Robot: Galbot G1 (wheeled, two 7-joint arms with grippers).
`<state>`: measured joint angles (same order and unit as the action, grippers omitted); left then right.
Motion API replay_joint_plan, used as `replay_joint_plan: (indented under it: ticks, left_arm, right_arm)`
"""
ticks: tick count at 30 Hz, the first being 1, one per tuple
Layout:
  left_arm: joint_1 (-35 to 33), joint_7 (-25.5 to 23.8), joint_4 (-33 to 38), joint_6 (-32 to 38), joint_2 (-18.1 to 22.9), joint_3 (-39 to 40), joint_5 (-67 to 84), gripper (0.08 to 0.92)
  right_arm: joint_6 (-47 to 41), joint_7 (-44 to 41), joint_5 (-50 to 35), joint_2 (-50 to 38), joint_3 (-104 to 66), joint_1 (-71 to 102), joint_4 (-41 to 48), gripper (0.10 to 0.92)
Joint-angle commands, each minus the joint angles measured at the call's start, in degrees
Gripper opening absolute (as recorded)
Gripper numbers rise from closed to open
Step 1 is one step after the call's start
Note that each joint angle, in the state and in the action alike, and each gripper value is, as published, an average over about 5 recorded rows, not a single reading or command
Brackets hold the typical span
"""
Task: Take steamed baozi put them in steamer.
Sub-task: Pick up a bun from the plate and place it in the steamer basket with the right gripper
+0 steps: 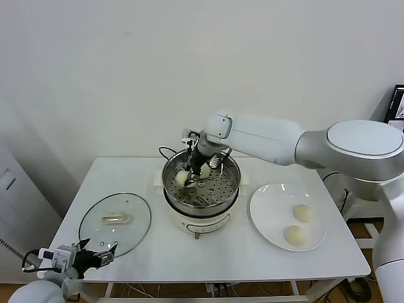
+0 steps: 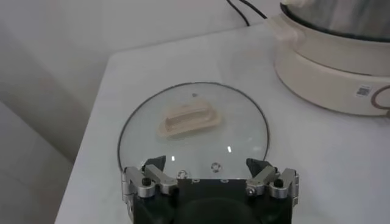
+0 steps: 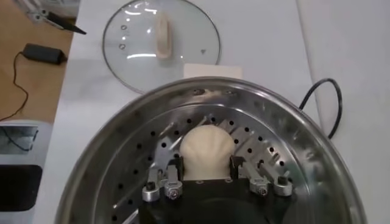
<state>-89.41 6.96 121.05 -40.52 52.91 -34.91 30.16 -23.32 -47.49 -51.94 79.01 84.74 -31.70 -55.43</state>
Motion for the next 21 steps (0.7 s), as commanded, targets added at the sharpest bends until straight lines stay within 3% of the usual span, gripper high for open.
replay_joint_plan:
  ticks: [1,8,11,21]
  left_arm:
    - [-0.1,-0.1,-0.1,0.1,0.0,0.0,0.0,0.823]
    - [-0.1,-0.1,-0.1,0.1,0.0,0.0,0.0,0.823]
    - [-0.2,-0.1,-0.1,0.1,0.0,-0.1,0.0,0.823]
    - [-0.5,-0.1,0.2,0.1,0.1,-0.5,0.0,0.823]
  right_arm:
    - [-0.6,1.2,0.8,1.3,-0.7,2.7,1.4,0.468]
    - [-0.8,1.6,0.9,1.2,-0.8,2.9,1.4,0.467]
    - [-0.7,2.2,0.9,1.2,-1.3,2.9,1.6,0.503]
    - [0.5,-3.4,0.4,-4.6,-1.1,-4.2,-1.6,0.775]
